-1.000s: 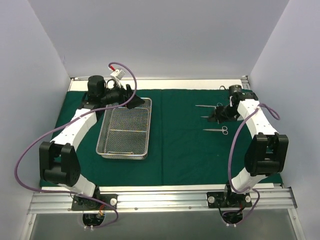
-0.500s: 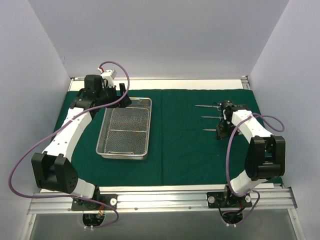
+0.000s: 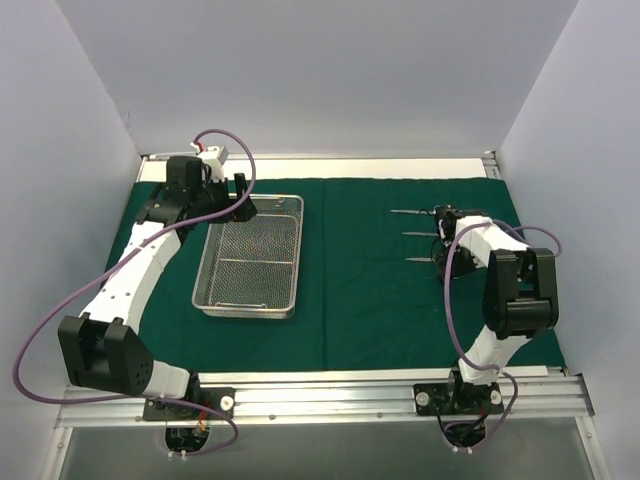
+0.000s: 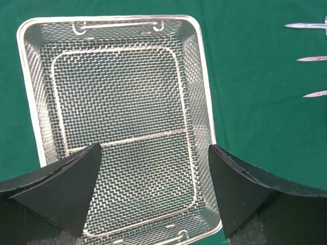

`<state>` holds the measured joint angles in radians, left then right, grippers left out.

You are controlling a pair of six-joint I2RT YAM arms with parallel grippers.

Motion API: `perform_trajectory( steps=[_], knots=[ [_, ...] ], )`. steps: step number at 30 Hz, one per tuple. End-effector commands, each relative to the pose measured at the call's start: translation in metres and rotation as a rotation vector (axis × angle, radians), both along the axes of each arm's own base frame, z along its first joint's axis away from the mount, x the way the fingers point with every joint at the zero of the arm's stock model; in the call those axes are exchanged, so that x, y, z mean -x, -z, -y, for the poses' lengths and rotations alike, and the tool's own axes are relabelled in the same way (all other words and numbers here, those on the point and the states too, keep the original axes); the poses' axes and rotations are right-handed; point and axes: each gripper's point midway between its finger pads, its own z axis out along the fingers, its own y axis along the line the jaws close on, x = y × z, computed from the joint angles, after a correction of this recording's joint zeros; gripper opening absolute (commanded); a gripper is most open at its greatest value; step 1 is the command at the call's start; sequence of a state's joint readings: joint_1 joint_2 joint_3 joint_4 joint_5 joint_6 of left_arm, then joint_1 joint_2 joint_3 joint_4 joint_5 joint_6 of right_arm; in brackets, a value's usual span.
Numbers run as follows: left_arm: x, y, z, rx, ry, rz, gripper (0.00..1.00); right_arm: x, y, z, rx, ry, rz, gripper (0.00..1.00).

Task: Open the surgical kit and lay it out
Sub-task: Place the medical item in the surgical kit.

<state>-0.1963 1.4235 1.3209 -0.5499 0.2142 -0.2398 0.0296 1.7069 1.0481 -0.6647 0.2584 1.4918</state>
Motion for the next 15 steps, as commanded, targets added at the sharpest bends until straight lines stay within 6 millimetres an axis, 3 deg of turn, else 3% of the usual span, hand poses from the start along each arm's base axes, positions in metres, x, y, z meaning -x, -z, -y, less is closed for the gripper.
perform_trajectory(
  steps=[1, 4, 7, 15],
  knots=[
    [0.006, -0.018, -0.011, -0.032, -0.021, 0.057, 0.94, -0.006, -0.005, 0.016, 0.084, 0.0, -0.011, 0.0],
    [0.007, -0.017, -0.011, -0.037, -0.019, 0.056, 0.94, -0.009, -0.001, 0.015, 0.081, -0.003, -0.023, 0.0],
    [0.007, -0.016, -0.012, -0.041, -0.018, 0.053, 0.94, -0.011, 0.002, 0.014, 0.083, -0.005, -0.038, 0.08],
    [0.005, -0.016, -0.014, -0.052, -0.025, 0.056, 0.94, -0.007, 0.009, 0.008, 0.076, -0.007, -0.071, 0.16]
  ],
)
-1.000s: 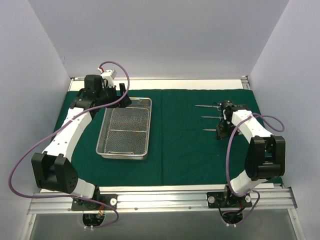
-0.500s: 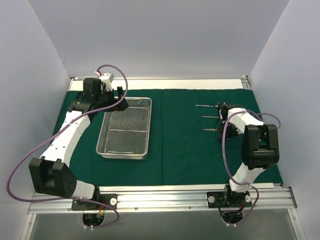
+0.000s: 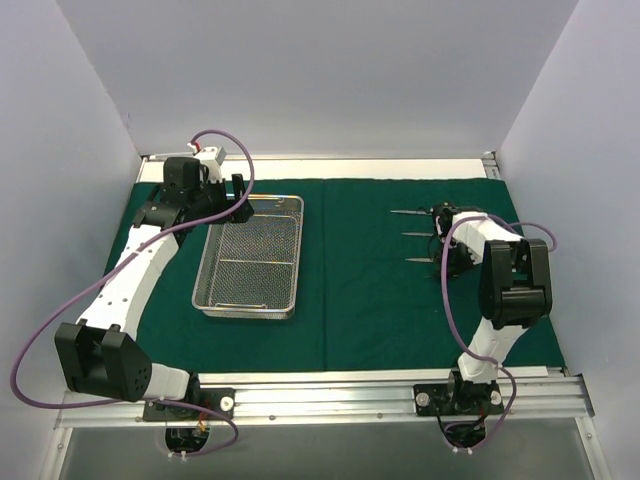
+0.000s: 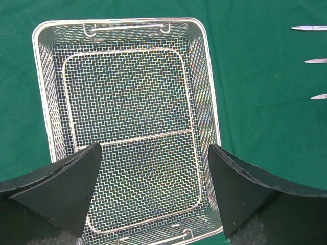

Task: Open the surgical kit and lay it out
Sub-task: Place the medical item in the surgical kit, then reset both arms

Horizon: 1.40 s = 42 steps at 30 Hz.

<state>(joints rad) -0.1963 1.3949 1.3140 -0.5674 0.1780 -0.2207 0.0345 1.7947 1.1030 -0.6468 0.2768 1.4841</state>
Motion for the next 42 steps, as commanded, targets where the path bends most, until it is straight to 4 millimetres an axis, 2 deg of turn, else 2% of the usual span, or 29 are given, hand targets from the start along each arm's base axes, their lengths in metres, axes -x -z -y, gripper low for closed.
perform_trajectory(
  steps=[1, 19, 22, 25, 28, 31, 32, 34, 35, 36, 38, 40, 41, 42],
  knots=[
    [0.0, -0.011, -0.005, -0.019, -0.005, 0.038, 0.94, 0.009, -0.002, 0.005, 0.056, 0.0, -0.057, 0.18],
    [0.001, -0.009, -0.008, -0.035, -0.005, 0.034, 0.94, 0.013, -0.002, -0.008, 0.063, -0.071, -0.082, 0.25],
    [0.003, -0.006, -0.01, -0.045, -0.012, 0.026, 0.94, 0.013, -0.008, -0.008, 0.059, -0.076, -0.072, 0.31],
    [0.003, -0.004, -0.014, -0.055, -0.032, 0.02, 0.94, 0.012, -0.018, -0.005, 0.068, -0.088, -0.057, 0.36],
    [0.003, -0.002, -0.022, -0.077, -0.076, 0.011, 0.94, 0.014, -0.035, 0.003, 0.094, -0.095, -0.052, 0.49],
    [0.005, 0.0, -0.028, -0.094, -0.109, -0.001, 0.94, 0.015, -0.058, 0.009, 0.112, -0.115, -0.026, 0.66],
    [0.006, 0.001, -0.029, -0.096, -0.117, -0.008, 0.94, 0.017, -0.068, 0.009, 0.113, -0.123, -0.007, 0.75],
    [0.006, 0.002, -0.029, -0.083, -0.138, -0.013, 0.94, 0.019, -0.077, 0.009, 0.116, -0.186, -0.011, 0.83],
    [0.007, 0.006, -0.028, -0.076, -0.14, -0.026, 0.94, 0.02, -0.084, 0.008, 0.121, -0.221, -0.002, 0.94],
    [0.008, 0.007, -0.023, -0.046, -0.13, -0.043, 0.94, 0.019, -0.09, 0.008, 0.133, -0.29, -0.006, 0.98],
    [0.013, 0.011, -0.015, -0.01, -0.104, -0.077, 0.94, 0.01, -0.107, 0.002, 0.155, -0.383, 0.058, 1.0],
    [0.025, 0.017, -0.001, 0.057, -0.055, -0.122, 0.94, 0.002, -0.122, -0.009, 0.183, -0.548, 0.103, 1.0],
    [0.03, 0.018, 0.004, 0.096, -0.05, -0.133, 0.94, -0.005, -0.135, -0.022, 0.193, -0.615, 0.167, 1.0],
    [0.04, 0.024, 0.008, 0.124, -0.038, -0.144, 0.94, -0.007, -0.139, -0.03, 0.19, -0.67, 0.191, 1.0]
  ],
)
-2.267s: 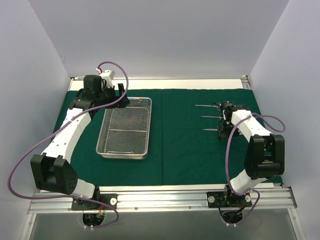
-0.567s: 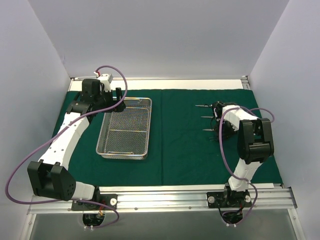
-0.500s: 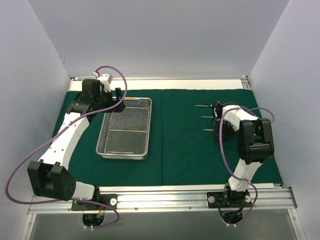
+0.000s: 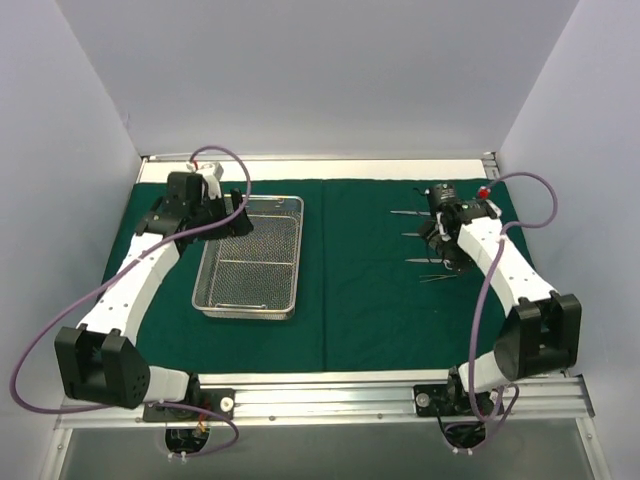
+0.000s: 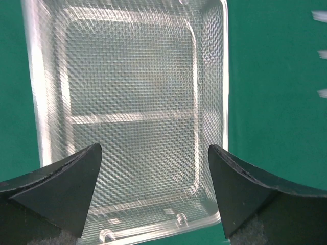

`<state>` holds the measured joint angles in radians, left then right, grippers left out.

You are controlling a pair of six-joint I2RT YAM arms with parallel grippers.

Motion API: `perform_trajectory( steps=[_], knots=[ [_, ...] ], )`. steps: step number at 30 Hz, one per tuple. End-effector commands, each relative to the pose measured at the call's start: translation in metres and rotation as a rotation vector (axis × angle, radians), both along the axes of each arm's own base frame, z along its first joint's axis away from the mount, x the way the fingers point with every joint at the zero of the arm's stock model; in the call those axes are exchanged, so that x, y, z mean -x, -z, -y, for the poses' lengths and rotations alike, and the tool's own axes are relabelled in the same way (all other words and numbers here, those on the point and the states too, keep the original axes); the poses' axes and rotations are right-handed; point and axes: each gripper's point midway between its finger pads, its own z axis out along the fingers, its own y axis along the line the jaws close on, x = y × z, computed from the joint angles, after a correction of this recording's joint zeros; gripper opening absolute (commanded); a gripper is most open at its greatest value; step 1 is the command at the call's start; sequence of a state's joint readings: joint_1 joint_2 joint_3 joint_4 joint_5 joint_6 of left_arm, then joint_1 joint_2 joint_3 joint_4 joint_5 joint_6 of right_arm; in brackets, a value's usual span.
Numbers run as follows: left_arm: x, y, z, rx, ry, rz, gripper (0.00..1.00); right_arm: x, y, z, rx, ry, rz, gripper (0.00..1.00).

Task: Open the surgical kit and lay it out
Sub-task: Reset both arms

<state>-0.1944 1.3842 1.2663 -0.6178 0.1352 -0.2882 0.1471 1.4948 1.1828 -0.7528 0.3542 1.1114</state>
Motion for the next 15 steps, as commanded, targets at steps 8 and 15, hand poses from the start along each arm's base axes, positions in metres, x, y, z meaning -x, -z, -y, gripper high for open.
perform_trajectory(
  steps=[8, 15],
  knots=[
    [0.068, 0.017, 0.039, 0.357, 0.022, -0.072, 0.94, 0.02, -0.007, -0.067, -0.044, -0.593, 0.155, 1.0],
    [0.091, 0.014, 0.057, 0.58, 0.018, -0.075, 0.94, 0.04, 0.014, -0.085, -0.131, -0.701, 0.294, 1.0]
  ],
)
